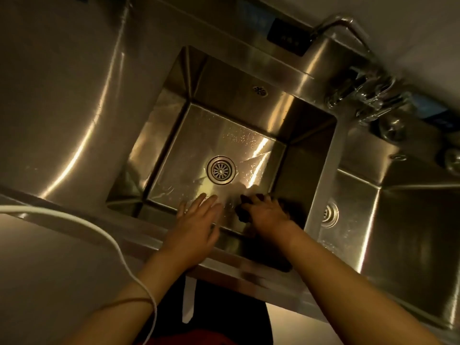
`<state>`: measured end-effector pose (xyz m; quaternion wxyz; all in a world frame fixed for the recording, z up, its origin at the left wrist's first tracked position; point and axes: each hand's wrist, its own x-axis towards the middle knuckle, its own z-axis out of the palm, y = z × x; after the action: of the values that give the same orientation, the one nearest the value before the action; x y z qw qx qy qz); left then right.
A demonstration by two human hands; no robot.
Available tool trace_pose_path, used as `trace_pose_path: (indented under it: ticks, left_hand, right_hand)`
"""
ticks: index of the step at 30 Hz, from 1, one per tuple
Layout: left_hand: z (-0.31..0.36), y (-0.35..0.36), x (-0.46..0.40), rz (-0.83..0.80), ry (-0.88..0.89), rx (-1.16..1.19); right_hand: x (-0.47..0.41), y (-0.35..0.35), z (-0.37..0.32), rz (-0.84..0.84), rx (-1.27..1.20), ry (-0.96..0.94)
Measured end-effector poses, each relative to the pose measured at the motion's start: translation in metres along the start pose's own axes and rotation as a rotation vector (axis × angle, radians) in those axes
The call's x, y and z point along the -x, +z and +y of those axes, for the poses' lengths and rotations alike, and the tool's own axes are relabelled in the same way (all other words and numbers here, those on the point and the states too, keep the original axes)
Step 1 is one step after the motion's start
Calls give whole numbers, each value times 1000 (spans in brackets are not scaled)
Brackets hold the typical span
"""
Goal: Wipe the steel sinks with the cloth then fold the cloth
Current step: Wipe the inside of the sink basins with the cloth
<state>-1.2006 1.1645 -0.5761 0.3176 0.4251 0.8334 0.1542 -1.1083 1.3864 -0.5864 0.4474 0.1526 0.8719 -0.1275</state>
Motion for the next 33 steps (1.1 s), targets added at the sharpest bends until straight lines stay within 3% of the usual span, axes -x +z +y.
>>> trace_pose_path:
  ticks: [6,9,13,21,28,31,33]
  left_hand:
    - [40,22,-11,-79,-30,-119]
    - [67,32,-13,-142,49,-123]
    - [88,42,-13,-108,148,-239]
    - [89,48,-14,-33,97,-262]
    - [88,53,-16,-26,75,-256]
    - [87,53,-16,-28,69,-243]
    - [87,54,-15,-22,79,-238]
  right_hand:
    - [-2,-8,29,-179,501,73]
    - [-18,-18,47,-182,588,116]
    - [-45,-50,75,-128,664,213]
    - [-89,-59,104,-100,674,317]
    - [-69,13,46,-335,533,218]
    - [-44,31,26,-401,377,104]
    - [-30,34,14,-506,404,15]
